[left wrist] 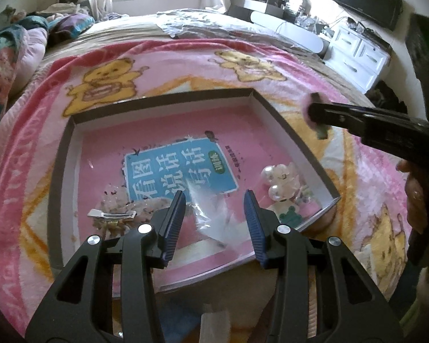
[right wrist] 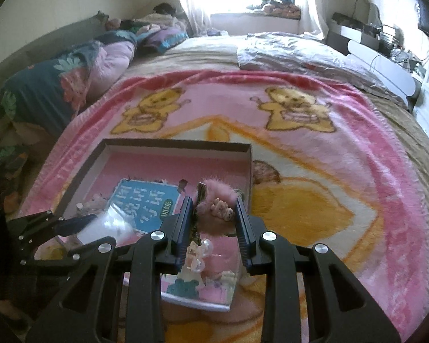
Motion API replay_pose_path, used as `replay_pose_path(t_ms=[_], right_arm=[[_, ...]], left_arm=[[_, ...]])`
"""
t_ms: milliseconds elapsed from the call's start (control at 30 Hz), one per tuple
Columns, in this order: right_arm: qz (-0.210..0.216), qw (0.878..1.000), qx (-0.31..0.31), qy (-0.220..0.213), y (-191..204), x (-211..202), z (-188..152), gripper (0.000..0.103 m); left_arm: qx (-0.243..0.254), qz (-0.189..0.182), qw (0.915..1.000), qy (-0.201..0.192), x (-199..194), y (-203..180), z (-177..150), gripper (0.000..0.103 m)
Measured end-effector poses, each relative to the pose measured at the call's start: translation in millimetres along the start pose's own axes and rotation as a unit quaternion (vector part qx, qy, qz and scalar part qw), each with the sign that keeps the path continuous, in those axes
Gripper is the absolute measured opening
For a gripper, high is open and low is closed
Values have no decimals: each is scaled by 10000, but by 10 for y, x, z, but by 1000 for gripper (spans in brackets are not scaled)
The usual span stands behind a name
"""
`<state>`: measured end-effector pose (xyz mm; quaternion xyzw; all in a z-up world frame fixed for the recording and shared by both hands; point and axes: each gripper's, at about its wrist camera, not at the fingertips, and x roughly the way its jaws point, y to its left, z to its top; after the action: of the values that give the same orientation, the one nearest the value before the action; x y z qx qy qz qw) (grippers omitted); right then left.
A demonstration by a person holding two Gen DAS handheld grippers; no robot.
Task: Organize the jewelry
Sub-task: 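Lower the bag and pink clip into the box and open both tools, then withdraw both open tools from the box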
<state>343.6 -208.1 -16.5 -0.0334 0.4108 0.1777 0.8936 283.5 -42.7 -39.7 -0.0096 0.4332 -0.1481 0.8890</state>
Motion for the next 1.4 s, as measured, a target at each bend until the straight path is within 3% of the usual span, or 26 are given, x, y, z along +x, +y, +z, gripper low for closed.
replay_pose_path(t_ms=[133, 367, 633, 800, 1067, 1233, 1267, 1400], right_arm=[[35, 9998, 15, 175, 16, 202, 21, 28], [41, 9983, -15, 588, 66, 581, -5, 28], [83, 9975, 68, 701, 81, 700, -53, 31], [247, 9977, 187, 596, 24, 576, -81, 40], [625, 9971, 377, 202, -36, 114, -187, 69], [707, 9963, 389, -301, -11, -341, -274, 89], [737, 9956, 417, -400, -9, -432, -285, 90], [740, 9934, 462, -744, -11, -735, -334, 94]], left_arm=[[-67, -8, 9999, 76, 56, 44, -19, 34], [-209, 28, 9998, 74, -18, 115, -29, 45], [-308, 57, 9995, 18, -130, 170, -27, 50], [-340, 73, 9994, -18, -203, 178, -19, 56], [-492, 148, 9986, -85, -403, 262, 8, 67], [-582, 197, 9979, -219, -625, 293, 37, 85], [-601, 210, 9977, -238, -657, 296, 42, 90], [-693, 338, 9963, -368, -836, 319, 38, 94]])
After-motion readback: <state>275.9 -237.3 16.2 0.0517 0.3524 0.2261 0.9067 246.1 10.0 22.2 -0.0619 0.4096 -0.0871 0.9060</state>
